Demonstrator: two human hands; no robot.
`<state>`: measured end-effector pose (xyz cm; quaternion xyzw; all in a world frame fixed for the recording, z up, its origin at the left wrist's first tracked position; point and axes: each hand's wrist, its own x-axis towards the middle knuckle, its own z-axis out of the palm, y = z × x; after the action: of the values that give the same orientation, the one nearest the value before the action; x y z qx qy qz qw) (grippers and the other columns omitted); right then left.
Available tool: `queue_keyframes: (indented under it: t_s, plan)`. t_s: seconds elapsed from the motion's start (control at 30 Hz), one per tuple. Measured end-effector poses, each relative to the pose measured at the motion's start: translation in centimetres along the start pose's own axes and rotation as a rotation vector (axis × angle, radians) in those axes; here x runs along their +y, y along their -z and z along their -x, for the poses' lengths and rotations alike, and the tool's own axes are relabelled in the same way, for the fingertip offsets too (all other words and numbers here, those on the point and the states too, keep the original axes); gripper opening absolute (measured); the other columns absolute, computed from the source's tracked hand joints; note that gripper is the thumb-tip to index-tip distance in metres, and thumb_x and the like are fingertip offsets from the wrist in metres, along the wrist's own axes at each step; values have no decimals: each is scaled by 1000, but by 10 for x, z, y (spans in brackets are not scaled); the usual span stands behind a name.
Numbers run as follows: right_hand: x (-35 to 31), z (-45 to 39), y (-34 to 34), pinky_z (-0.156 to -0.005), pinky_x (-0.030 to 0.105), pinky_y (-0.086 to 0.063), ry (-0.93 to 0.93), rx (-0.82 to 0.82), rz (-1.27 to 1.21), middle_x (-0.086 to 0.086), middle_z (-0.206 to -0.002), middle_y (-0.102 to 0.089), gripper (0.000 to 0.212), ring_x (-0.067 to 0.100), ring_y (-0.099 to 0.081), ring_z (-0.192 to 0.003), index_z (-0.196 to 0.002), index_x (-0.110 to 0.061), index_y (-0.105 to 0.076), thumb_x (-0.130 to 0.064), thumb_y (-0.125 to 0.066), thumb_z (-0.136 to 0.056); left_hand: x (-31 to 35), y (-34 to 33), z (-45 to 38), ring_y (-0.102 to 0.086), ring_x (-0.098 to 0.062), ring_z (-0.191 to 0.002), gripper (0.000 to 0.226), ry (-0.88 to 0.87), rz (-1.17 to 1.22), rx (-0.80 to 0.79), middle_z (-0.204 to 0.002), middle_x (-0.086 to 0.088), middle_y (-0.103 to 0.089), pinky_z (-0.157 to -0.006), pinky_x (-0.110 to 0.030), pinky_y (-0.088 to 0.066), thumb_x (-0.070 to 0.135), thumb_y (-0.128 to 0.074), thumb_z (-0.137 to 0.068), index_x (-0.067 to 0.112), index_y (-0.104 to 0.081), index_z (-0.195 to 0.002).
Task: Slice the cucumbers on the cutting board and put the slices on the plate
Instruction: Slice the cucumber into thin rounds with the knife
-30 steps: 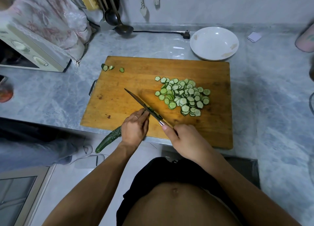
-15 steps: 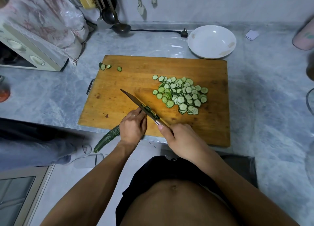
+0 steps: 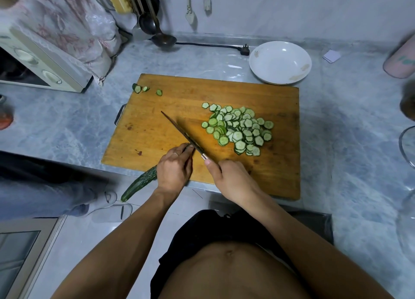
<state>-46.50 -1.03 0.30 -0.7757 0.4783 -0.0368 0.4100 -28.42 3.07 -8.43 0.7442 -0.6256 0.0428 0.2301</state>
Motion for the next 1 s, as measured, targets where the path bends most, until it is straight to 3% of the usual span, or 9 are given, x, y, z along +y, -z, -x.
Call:
queue_keyframes:
  t_s: [0.23,0.3,0.4,0.47,0.53,0.6,0.7,0.83,1.0]
  plan:
    - [24,0,24,-50,31,-28,-7,45,-48,1,-54,-44,58,16,-42,-49,-58,-15,-43,-52,-35,-103,-4,0,0,-64,-27,-100,26,44,87,-44,-117,-4,-70,-67,-34,-56,12,-68,-88,16,-74,-113]
    - [32,4,30,-49,30,-27,27,57,-34,1,-54,-42,57,15,-40,-48,-59,-14,-44,-52,-39,-101,-2,4,-3,-62,-25,-104,27,87,176,-28,-118,-5,-69,-74,-37,-57,15,-64,-89,15,-73,-114]
    - [42,11,38,-50,30,-30,62,78,30,11,-61,-55,50,20,-48,-51,-70,-7,-55,-49,-50,-98,1,20,-9,-60,-26,-108,28,48,277,161,-120,-12,-66,-91,-31,-50,11,-60,-88,8,-73,-112]
    - [45,15,45,-49,30,-30,85,90,105,10,-65,-59,42,20,-51,-53,-74,-9,-55,-46,-54,-95,6,38,-19,-61,-31,-105,25,7,263,330,-117,-18,-64,-89,-33,-49,4,-60,-86,4,-74,-107]
    - [46,18,51,-47,28,-30,110,85,214,0,-64,-55,37,13,-48,-52,-76,-15,-51,-46,-53,-95,15,56,-32,-62,-32,-98,18,-95,259,397,-108,-18,-64,-83,-40,-50,3,-63,-86,2,-74,-100]
    - [46,18,56,-46,26,-29,140,80,319,-7,-65,-51,33,8,-44,-53,-82,-19,-51,-48,-50,-96,27,68,-42,-63,-28,-91,13,-270,260,276,-98,-10,-66,-79,-42,-49,12,-64,-88,5,-74,-91]
    - [46,16,59,-49,28,-35,204,102,406,-4,-73,-56,33,11,-47,-56,-93,-17,-55,-49,-49,-97,40,70,-52,-60,-22,-89,21,-407,245,-77,-94,-3,-66,-76,-40,-50,27,-60,-90,10,-72,-90]
    - [47,17,59,-58,30,-45,258,113,518,3,-88,-66,36,21,-61,-71,-103,-15,-57,-50,-47,-97,50,69,-66,-56,-18,-100,40,-341,148,-370,-104,2,-64,-82,-38,-50,51,-50,-88,21,-70,-105]
    - [50,22,57,-57,30,-42,281,102,566,4,-88,-66,38,23,-62,-72,-104,-14,-57,-49,-43,-99,55,57,-87,-53,-21,-117,52,-212,130,-619,-123,5,-55,-98,-42,-45,62,-48,-81,31,-62,-120]
